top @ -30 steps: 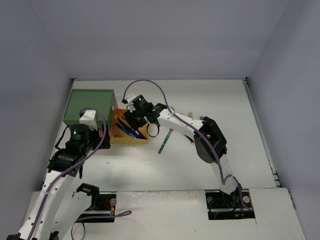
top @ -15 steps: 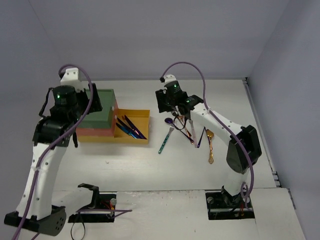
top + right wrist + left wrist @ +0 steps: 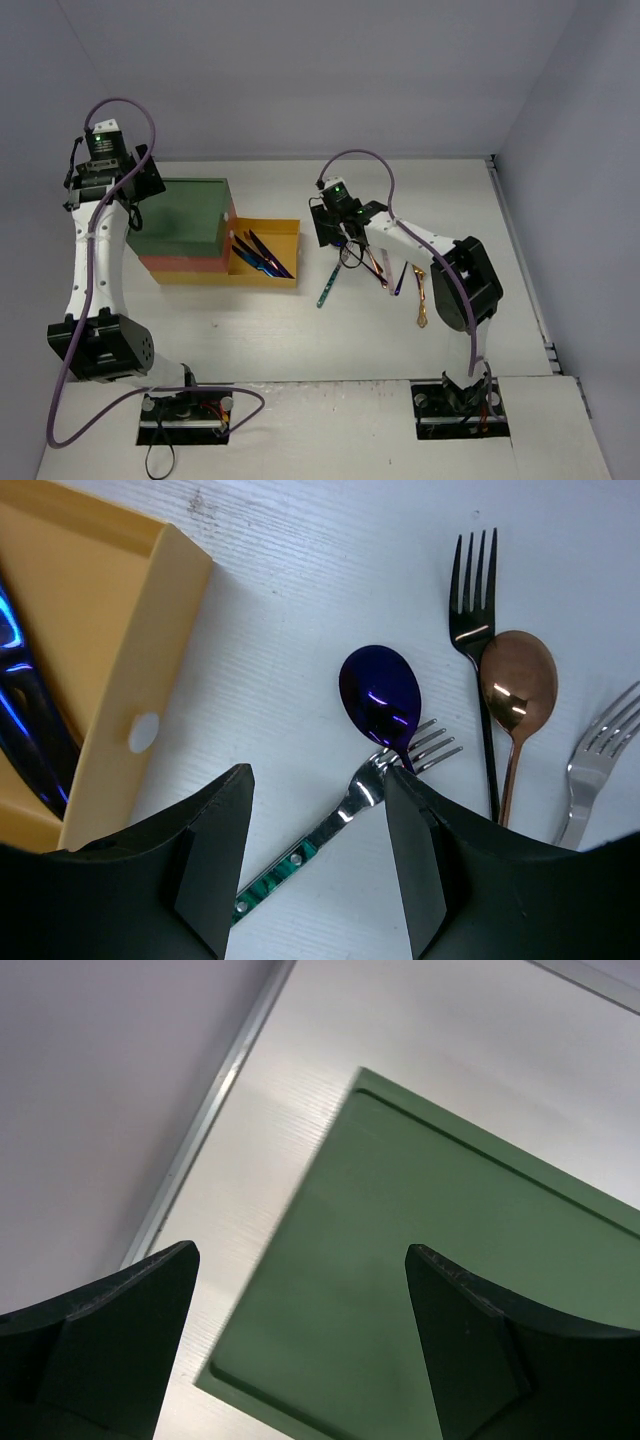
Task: Sort the eating utensils into containers
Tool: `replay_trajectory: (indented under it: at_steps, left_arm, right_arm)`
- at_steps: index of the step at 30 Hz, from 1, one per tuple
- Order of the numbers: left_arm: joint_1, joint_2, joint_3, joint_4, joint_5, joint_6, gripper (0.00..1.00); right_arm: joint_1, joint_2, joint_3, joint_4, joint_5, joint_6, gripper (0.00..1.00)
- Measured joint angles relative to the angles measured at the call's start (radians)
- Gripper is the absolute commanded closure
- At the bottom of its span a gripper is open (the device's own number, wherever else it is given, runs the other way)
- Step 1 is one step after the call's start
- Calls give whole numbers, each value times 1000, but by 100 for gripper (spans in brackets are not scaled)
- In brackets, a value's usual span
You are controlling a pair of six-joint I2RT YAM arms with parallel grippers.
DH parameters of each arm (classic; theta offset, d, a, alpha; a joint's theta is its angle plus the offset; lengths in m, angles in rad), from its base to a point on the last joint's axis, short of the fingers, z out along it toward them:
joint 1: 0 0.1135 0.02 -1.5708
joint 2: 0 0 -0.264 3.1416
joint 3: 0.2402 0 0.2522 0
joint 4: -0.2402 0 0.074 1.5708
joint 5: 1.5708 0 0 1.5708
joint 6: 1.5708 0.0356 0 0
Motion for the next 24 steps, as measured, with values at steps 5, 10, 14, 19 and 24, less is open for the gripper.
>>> replay_trajectory:
  at_steps: [5,10,14,19,24]
  left_arm:
    - [64,37,0,12,17,3,18]
    - [85,60,-11,45,63,4,18]
    - [85,62,-58,71,99,5,18]
    - [85,59,-112,115,163,-1,18]
    - [85,40,-171,194,218,-23,18]
  right_arm:
    - [0,49,0,0,-22,0,48]
    - [0,85,6,2,-45,0,48]
    - [1,130,21,8,-77,-1,49]
    - [10,186,60,11,-103,-1,51]
    - [44,225,113,20,-109,-1,52]
